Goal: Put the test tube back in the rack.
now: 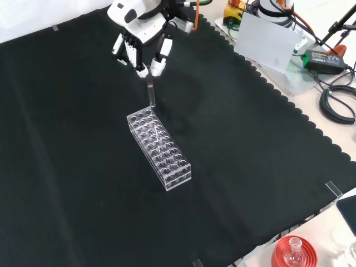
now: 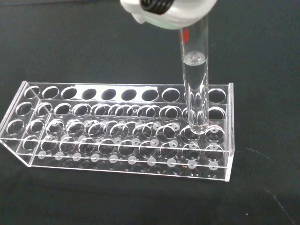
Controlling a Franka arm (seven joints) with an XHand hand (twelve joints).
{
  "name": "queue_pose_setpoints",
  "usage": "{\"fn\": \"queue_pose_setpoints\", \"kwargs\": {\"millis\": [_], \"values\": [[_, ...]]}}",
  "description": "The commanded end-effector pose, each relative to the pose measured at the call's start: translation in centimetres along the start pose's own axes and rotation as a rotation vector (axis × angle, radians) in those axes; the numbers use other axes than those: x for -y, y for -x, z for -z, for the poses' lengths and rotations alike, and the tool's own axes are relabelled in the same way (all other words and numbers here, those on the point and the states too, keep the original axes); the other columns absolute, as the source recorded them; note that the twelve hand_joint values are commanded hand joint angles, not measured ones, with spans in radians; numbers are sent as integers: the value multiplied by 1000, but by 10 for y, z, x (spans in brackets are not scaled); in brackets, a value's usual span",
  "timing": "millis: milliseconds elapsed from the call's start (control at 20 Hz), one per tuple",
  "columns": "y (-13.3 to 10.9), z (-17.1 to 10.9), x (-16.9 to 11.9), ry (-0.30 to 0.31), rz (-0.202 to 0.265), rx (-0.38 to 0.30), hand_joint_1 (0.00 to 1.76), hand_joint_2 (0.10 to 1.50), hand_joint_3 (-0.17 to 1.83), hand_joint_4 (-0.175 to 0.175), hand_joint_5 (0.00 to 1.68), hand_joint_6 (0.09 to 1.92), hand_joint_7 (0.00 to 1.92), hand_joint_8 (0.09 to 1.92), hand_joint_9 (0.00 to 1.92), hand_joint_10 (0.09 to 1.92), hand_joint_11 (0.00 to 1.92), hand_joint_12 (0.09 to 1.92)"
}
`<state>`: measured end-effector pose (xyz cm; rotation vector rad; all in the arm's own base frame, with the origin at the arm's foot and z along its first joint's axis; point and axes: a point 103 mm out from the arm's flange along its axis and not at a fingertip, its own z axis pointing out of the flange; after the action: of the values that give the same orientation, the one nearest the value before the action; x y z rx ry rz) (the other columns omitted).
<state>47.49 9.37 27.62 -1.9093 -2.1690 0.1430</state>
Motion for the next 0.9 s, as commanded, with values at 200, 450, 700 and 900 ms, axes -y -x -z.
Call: {"fn": "queue_pose_setpoints", "kwargs": {"millis": [200, 450, 700, 900], "values": [[2, -11, -6, -15, -4, -15, 1417, 972, -14, -175, 1269, 497, 1412, 547, 1260, 322, 478, 1361], [6, -19, -8, -21, -10, -26, 1417, 972, -14, -175, 1269, 496, 1412, 545, 1260, 321, 478, 1361], [7, -25, -9, -30, -2, -23, 1417, 972, -14, -175, 1269, 495, 1413, 544, 1261, 319, 478, 1361], [8, -26, -10, -30, -5, -26, 1417, 972, -15, -175, 1270, 494, 1413, 544, 1261, 318, 478, 1361]]}}
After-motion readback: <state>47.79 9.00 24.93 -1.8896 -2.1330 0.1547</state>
